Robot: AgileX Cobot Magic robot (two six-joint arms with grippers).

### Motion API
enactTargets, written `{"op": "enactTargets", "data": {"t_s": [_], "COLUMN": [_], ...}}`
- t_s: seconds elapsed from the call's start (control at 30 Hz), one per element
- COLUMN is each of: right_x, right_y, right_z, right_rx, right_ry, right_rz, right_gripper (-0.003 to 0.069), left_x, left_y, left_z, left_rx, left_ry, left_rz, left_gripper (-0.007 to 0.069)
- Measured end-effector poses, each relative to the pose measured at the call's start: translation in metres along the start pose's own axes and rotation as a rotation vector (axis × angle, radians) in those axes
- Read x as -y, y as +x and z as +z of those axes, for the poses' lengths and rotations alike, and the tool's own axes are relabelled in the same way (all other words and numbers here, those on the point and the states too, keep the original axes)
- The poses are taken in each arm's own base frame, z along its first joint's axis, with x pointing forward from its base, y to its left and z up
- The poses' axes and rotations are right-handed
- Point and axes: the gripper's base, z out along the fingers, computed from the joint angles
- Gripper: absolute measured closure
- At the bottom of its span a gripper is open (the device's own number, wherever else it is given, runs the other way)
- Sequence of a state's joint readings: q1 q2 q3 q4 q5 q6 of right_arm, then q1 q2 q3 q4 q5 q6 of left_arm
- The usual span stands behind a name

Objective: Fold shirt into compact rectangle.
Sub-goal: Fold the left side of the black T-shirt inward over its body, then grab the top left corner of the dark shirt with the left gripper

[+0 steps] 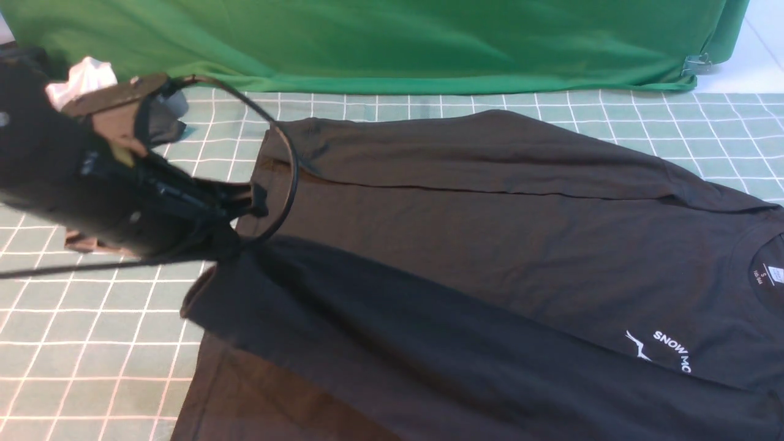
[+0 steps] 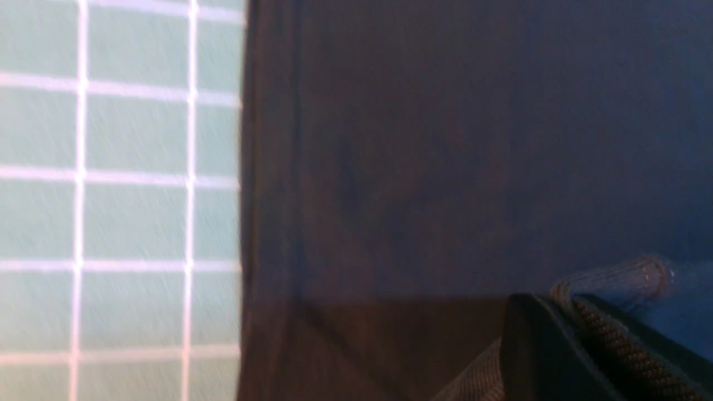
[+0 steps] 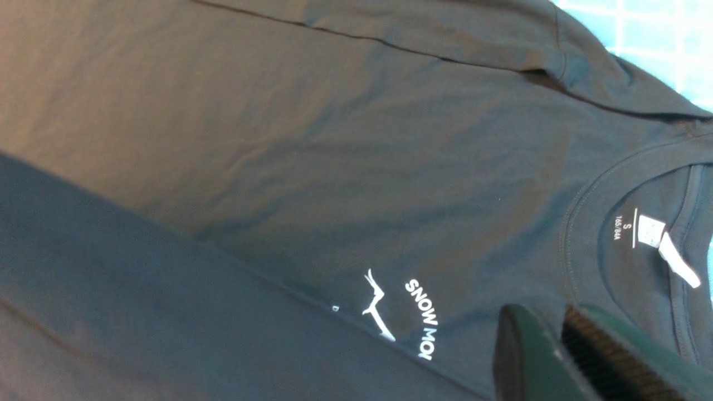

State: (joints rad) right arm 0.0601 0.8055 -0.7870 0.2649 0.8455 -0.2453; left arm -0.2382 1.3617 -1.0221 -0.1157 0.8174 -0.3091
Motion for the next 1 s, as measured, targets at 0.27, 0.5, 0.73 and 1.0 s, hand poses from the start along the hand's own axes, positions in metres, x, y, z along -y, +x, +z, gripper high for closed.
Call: {"op": "enactTargets", "data": {"t_s": [0.27,0.5,0.73,1.0], "right_x": [0.0,0.0,0.0,0.0], "right_y": [0.0,0.0,0.0,0.0], "right_z": [0.0,0.0,0.0,0.0], "right_rx": [-0.001,-0.001,0.001,0.001], "right_ry": [0.0,0.0,0.0,0.0], "right_rz": [0.0,0.001,-0.001,-0.003], "right_gripper": [0.0544,0.0528,0.0512,0.0498], "left_x": [-0.004,-0.009,-0.007,0.006], "left_y": [-0.021,-0.025,-0.038,-0.103], "left_z": [0.064,0.114,0.123,0.082], "left_rx": [0.045,0.039,0.054,0.22], "left_ry": [-0.056,-0.075,-0.097,-0.064], "left_rz": [0.01,0.01,-0.104,-0.132], "left_gripper": [0.0613,0.061,0.0535,0.0332]}}
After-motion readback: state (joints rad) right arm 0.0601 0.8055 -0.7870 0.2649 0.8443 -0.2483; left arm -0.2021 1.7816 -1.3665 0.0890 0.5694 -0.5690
